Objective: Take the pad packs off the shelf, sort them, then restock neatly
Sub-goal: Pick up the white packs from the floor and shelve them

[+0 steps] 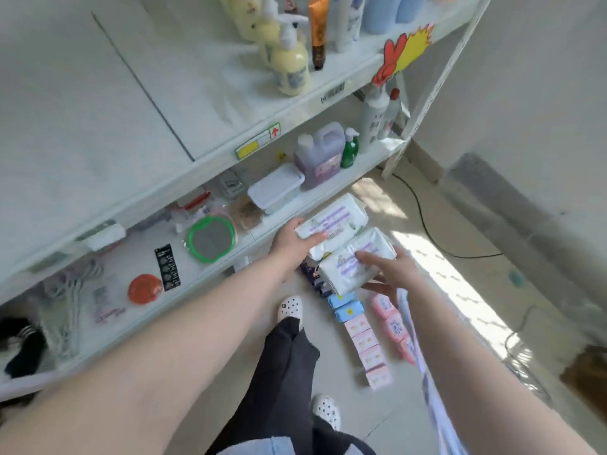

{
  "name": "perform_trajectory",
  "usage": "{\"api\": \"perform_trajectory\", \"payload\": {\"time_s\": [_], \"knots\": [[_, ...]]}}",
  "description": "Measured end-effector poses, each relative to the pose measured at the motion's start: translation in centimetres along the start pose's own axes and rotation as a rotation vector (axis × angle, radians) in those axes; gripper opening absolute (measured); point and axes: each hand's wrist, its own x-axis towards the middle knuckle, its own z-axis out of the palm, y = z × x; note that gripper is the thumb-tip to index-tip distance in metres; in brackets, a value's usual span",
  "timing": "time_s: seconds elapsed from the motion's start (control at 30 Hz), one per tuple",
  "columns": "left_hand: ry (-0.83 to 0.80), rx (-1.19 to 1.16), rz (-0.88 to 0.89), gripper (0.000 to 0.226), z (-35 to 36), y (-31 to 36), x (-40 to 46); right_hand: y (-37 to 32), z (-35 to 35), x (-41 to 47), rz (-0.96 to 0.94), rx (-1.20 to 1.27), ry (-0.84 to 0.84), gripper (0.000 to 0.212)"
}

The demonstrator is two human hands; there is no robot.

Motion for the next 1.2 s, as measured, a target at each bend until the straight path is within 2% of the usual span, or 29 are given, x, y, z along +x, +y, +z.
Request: {"api": "perform_trajectory", "payload": {"time_s": [0.1,0.2,0.3,0.37,0.5,0.63,0.77,0.83,0.93,1.03,1.2], "knots": [[0.038,-0.116,-0.015,0.057,-2.5,0.7,-6.3,-0.3,1.4,-5.2,0.010,-0.057,-0.086,0.052],[0.097,-0.172,-0.003,0.076,-5.6,1.5,-11.9,-0.9,3.7,-9.7,0.019,-0.075,-0.136,0.045],[0.172,-0.236,0.043,0.066,-9.8,1.8,-16.4,-1.1,7.4,-13.6,-0.001,-0.117,-0.227,0.046],[0.221,-0.260,0.070,0.067,-13.5,1.9,-19.1,-0.7,10.2,-15.8,-0.025,-0.127,-0.273,0.045],[0.351,-0.290,0.054,0.088,-21.6,0.4,-24.6,0.7,17.0,-19.7,-0.024,-0.152,-0.346,0.049],[0.438,-0.288,0.079,0.049,-30.5,-2.0,-29.8,2.7,25.5,-23.0,-0.039,-0.213,-0.454,0.050],[0.567,-0.325,0.076,0.044,-39.6,-5.7,-34.8,5.5,34.9,-26.3,-0.047,-0.254,-0.535,0.047],[0.622,-0.361,0.072,0.033,-43.9,-7.7,-37.0,6.8,39.5,-27.8,-0.038,-0.272,-0.564,0.044],[0.683,-0.422,0.073,0.023,-49.6,-10.1,-38.9,8.0,45.6,-29.1,-0.032,-0.291,-0.539,0.042],[0.718,-0.470,0.052,0.035,-53.6,-11.2,-39.3,8.3,49.5,-29.3,-0.055,-0.295,-0.492,0.058],[0.707,-0.532,0.040,0.041,-58.2,-10.8,-36.2,7.0,54.0,-28.3,-0.082,-0.312,-0.478,0.056]]}}
